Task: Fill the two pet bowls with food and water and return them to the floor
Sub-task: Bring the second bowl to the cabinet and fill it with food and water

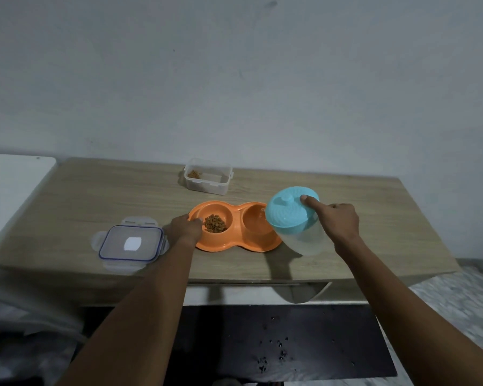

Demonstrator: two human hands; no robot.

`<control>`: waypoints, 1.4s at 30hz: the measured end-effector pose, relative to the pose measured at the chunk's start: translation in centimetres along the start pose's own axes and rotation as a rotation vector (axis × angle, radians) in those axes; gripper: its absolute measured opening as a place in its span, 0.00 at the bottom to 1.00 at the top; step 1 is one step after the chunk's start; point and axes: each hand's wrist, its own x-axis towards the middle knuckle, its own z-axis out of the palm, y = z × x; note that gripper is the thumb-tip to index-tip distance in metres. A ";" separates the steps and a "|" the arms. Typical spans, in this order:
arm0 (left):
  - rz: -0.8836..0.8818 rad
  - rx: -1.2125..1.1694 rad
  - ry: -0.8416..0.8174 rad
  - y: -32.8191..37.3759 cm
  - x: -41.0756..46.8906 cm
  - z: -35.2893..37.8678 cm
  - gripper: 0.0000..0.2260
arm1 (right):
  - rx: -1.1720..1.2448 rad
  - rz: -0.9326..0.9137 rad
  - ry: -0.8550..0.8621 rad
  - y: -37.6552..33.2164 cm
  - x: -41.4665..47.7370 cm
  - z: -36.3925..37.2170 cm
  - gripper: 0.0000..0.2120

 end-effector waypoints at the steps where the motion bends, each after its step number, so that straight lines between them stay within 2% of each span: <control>1: 0.002 -0.013 -0.012 -0.1 0.1 0.0 0.23 | -0.009 0.003 0.007 0.0 -0.1 0.1 0.34; 10: 0.004 -0.082 -0.037 -0.1 0.6 -0.2 0.20 | -0.119 -0.025 0.046 -0.7 -0.6 0.5 0.27; 22: 0.032 -0.004 -0.025 0.2 0.1 -0.3 0.18 | -0.144 -0.017 0.064 -0.6 -1.2 0.5 0.30; 32: 0.018 -0.052 -0.044 0.5 0.1 -0.4 0.17 | -0.164 -0.011 0.101 -0.8 -1.2 -0.2 0.33; 42: 0.022 -0.040 -0.052 0.4 0.0 -0.6 0.15 | -0.186 -0.038 0.104 -1.2 -1.0 -0.2 0.30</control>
